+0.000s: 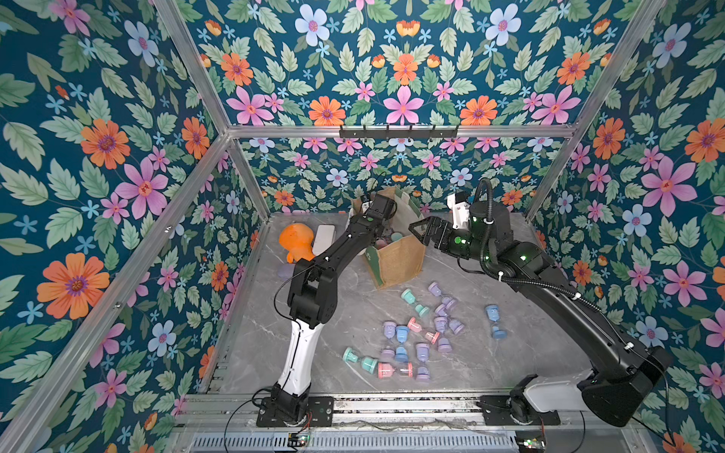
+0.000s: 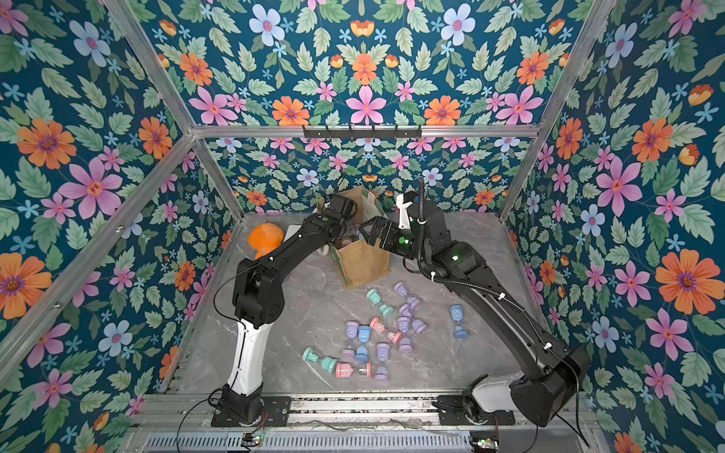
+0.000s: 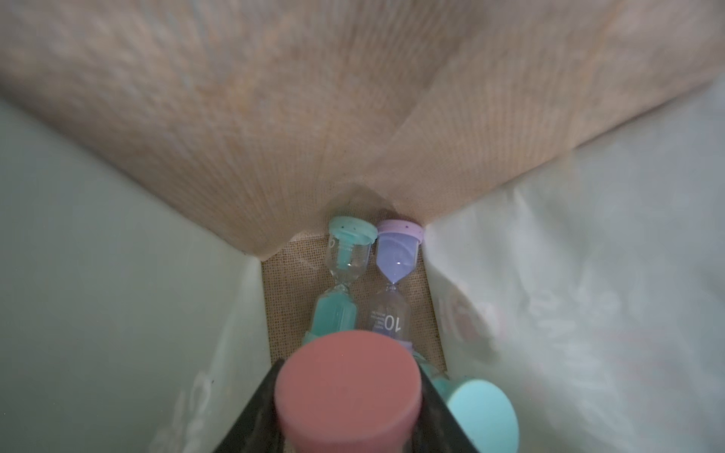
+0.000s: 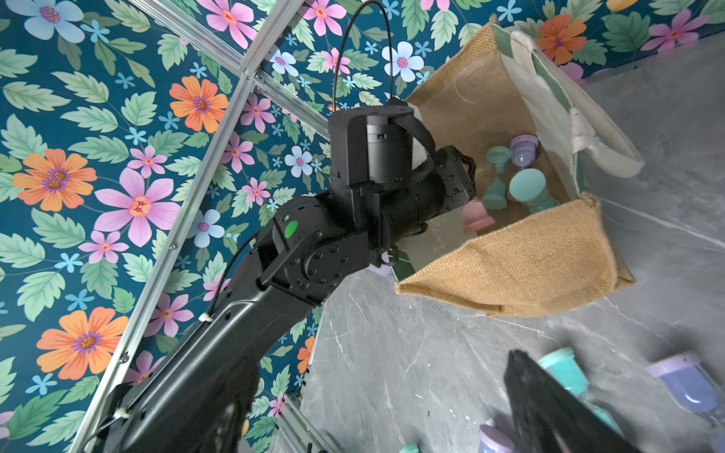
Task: Put the hourglass into the canvas bag
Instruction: Place the hourglass in the canvas bag.
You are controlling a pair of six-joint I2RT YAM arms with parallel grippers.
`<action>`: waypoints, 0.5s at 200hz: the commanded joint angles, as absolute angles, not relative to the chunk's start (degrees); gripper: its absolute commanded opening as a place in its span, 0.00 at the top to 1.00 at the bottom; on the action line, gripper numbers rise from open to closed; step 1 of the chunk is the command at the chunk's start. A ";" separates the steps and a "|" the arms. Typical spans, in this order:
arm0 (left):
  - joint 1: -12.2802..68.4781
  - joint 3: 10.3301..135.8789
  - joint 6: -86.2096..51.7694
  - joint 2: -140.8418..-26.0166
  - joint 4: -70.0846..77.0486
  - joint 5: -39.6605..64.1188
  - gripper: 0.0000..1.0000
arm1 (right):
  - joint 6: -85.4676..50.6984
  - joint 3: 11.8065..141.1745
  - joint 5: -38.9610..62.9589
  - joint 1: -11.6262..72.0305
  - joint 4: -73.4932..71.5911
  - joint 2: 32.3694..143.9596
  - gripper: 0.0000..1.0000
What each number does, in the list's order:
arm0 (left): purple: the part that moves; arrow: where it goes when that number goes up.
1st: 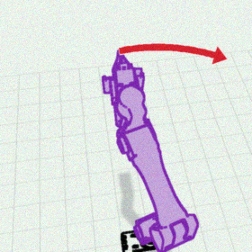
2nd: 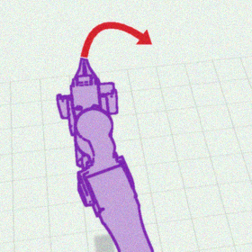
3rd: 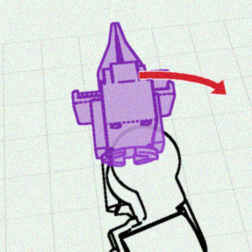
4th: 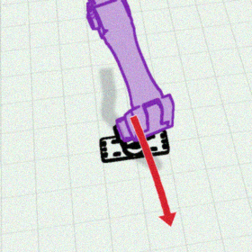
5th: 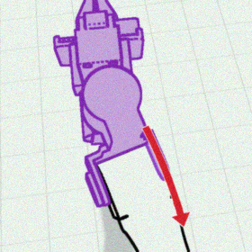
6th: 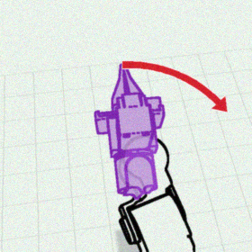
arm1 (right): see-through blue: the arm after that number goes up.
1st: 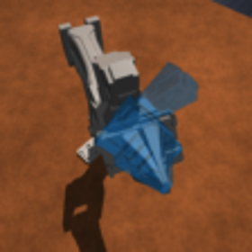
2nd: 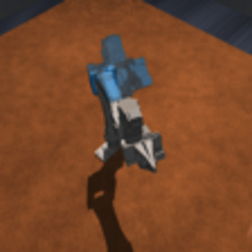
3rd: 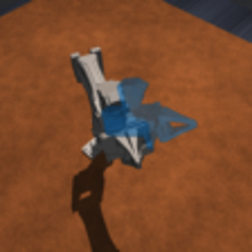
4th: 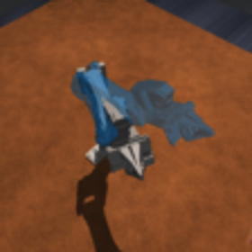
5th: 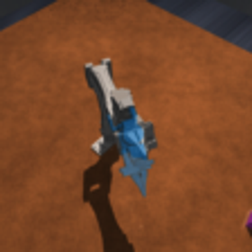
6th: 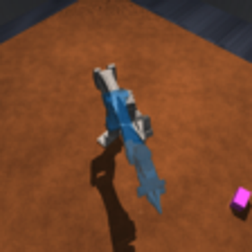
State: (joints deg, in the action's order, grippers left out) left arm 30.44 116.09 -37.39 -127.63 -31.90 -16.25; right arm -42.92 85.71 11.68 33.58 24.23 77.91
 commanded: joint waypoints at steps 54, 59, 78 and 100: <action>30.33 117.42 -36.32 -128.94 -32.66 -16.79 0.51 | -43.78 83.30 12.45 33.57 18.75 76.20 0.01; 30.32 117.42 -36.26 -128.93 -32.63 -16.72 0.49 | -43.81 83.55 12.71 33.57 18.77 76.36 0.01; 30.32 117.51 -36.14 -128.66 -32.48 -16.44 0.44 | -43.77 84.29 13.01 33.57 19.40 76.40 0.01; 30.32 118.26 -36.12 -128.54 -32.86 -16.58 0.42 | -43.74 83.07 12.99 33.57 18.35 75.12 0.01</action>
State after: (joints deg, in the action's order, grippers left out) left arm 30.39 117.36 -36.95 -128.97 -32.21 -16.27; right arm -43.13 83.81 12.49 33.58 21.06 76.29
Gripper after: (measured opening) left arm 0.572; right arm 0.993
